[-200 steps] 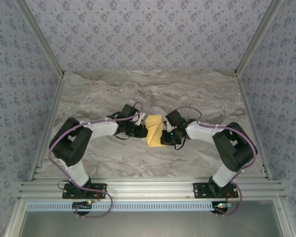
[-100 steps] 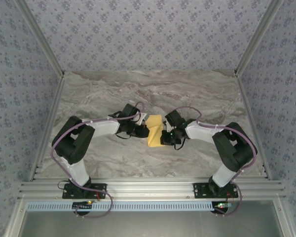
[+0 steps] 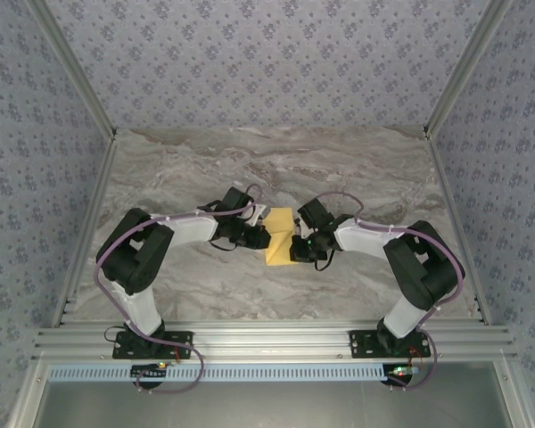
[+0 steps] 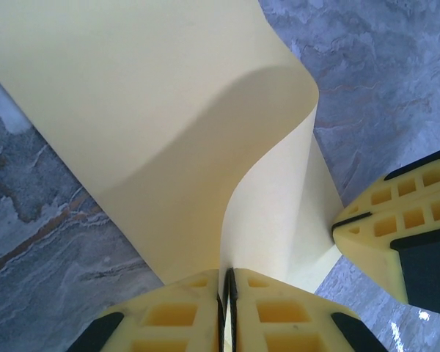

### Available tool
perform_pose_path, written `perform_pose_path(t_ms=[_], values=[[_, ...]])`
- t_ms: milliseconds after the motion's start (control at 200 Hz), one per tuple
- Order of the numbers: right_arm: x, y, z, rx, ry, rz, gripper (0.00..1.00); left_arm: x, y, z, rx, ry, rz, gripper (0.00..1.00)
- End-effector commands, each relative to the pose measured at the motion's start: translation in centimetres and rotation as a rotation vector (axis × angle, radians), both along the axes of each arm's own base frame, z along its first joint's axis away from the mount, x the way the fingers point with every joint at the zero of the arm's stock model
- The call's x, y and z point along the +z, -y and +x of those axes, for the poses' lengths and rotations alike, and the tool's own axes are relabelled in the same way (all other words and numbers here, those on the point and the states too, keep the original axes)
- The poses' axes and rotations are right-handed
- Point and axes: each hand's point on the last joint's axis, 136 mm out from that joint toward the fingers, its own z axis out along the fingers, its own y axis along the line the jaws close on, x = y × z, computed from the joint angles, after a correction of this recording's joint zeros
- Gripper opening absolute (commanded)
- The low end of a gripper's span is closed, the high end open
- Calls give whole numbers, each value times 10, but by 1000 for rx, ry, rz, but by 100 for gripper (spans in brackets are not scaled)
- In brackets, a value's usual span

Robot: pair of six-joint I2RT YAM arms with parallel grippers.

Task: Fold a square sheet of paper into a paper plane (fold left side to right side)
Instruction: Fold the triangle a second time at the center of the table.

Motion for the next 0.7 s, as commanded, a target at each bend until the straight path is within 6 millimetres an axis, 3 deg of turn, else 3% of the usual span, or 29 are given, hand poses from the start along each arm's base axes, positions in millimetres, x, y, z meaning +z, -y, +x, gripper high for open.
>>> perform_pose_path(t_ms=[0,700], values=[[-19,16,-19,14,-76,-101,3,0,4,3,-22,-3,-9,12],[-20,16,-20,17,-78,-106,3,-6,3,6,-9,-1,6,12]])
